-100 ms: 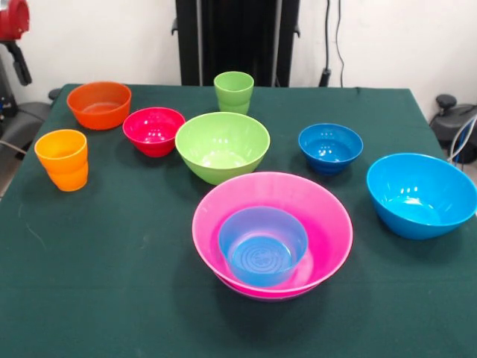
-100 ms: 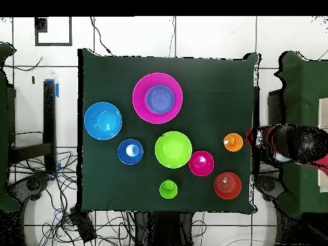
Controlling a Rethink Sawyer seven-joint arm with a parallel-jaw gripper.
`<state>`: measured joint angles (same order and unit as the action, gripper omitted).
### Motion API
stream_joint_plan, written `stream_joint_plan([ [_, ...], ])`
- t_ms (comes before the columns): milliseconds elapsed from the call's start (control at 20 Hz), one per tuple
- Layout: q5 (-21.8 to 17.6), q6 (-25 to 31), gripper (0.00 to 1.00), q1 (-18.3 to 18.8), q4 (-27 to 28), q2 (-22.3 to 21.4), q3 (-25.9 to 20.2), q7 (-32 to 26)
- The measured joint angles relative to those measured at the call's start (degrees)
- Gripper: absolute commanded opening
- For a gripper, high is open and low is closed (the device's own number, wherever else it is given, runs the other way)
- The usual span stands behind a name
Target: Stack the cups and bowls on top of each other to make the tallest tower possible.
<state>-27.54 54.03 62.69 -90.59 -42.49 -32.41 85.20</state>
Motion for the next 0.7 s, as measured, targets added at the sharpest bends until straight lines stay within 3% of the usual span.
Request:
stream_joint_plan([
  [300, 0.0, -0.12, 1.0, 1.13, -3.99, -1.39, 0.04, 0.0],
  [700, 0.02, -4.66, 1.0, 1.19, -9.14, -0.98, 0.23, 0.0],
])
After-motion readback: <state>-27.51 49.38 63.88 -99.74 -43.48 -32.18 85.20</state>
